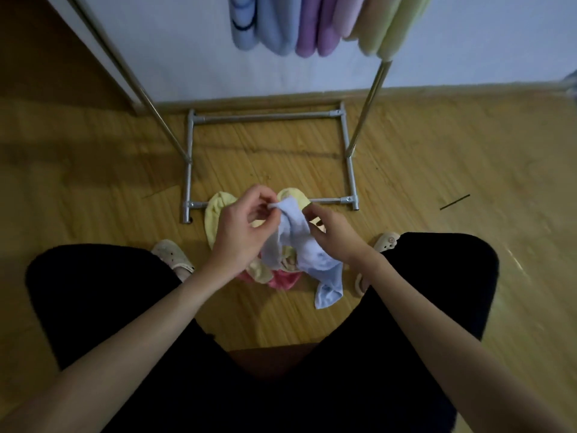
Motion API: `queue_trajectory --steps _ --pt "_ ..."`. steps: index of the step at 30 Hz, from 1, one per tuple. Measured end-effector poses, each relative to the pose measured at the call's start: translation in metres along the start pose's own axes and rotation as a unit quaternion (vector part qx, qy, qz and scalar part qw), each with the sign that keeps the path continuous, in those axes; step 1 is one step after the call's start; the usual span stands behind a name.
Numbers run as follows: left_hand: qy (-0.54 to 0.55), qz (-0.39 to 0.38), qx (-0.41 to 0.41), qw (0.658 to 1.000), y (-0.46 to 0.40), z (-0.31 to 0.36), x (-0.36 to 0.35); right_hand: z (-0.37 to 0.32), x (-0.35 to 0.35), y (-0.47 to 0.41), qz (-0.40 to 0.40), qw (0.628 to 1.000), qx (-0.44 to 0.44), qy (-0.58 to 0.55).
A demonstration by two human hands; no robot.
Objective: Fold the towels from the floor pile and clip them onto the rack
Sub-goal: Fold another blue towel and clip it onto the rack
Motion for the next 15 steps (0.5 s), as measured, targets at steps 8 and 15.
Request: queue_trajectory --steps 8,15 --pt "0.072 0.051 -0.075 0.993 -0.029 0.084 0.047 -0.046 0.032 0.012 0.055 0.997 0.041 -0.047" --pt "0.047 0.102 -0.086 0.990 -0.041 0.109 0.077 -0.060 0.045 0.009 0.075 0.996 0.031 -0.040"
Point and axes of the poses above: each hand's wrist, its own y-axis away from the middle knuckle, its own x-axis out of the back of the hand, z = x × y, the point moved 4 cm from there along -y, towards the middle knuckle, and after that the axes turned 3 degrees about -x, right-handed, at the moved point
